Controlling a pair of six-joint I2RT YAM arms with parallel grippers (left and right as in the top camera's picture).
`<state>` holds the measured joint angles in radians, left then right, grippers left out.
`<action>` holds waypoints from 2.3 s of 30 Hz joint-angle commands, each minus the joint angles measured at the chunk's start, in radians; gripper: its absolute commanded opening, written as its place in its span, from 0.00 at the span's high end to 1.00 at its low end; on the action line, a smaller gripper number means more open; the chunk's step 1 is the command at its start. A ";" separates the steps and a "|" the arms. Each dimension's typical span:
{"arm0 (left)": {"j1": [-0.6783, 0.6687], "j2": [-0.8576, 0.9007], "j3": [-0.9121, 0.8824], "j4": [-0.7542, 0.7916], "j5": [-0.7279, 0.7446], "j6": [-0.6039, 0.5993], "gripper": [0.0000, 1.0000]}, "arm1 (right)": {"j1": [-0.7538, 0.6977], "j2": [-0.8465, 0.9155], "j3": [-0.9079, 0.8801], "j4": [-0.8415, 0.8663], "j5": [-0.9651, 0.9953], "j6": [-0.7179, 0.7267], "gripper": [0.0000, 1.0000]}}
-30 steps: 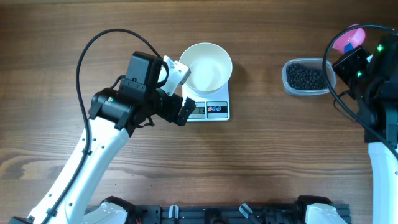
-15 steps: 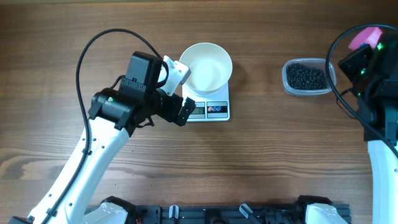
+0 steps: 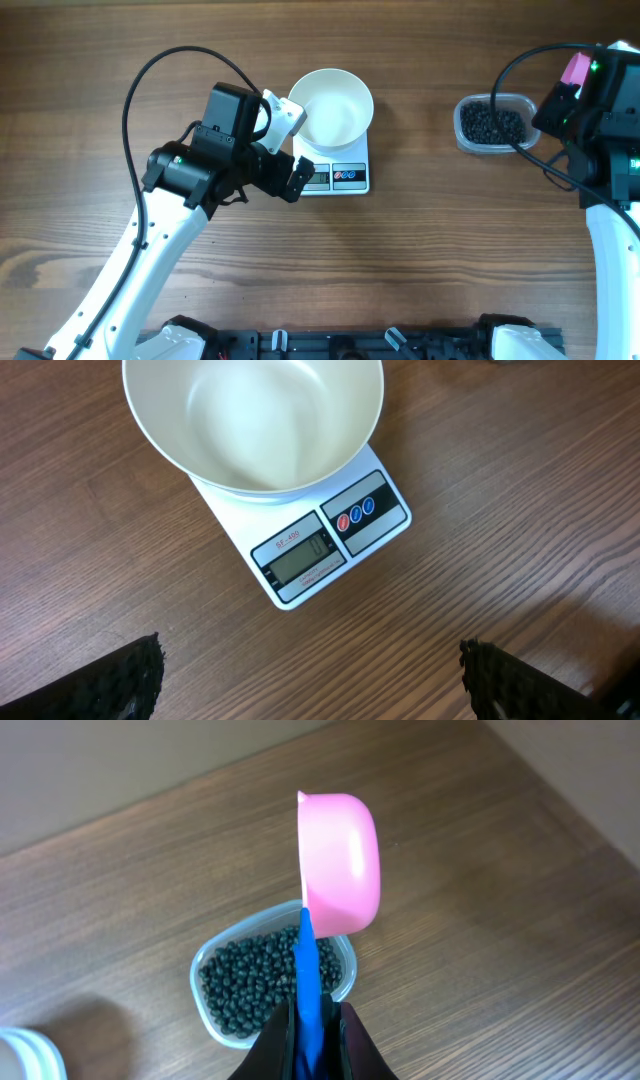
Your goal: Scoop item into bowl and weigh 150g on scale
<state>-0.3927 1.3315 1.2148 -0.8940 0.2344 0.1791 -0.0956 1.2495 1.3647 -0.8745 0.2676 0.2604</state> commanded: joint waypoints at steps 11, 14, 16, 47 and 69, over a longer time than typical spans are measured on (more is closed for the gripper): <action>-0.005 -0.004 0.016 0.002 0.016 0.016 0.00 | -0.005 0.003 0.003 -0.031 -0.256 -0.320 0.96; -0.005 -0.004 0.016 0.002 0.016 0.016 0.00 | -0.005 0.003 0.003 -0.071 -0.255 -0.413 0.96; -0.005 -0.004 0.016 0.002 0.016 0.016 0.00 | -0.005 0.003 0.003 -0.097 -0.262 -0.410 0.95; -0.005 -0.004 0.016 0.002 0.016 0.016 0.00 | -0.100 0.171 -0.124 0.008 -0.255 -0.516 0.96; -0.005 -0.004 0.016 0.002 0.016 0.016 0.00 | -0.100 0.289 -0.124 0.066 -0.183 -0.522 0.96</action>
<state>-0.3927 1.3315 1.2148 -0.8940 0.2344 0.1791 -0.1936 1.5089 1.2476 -0.8101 0.0639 -0.2493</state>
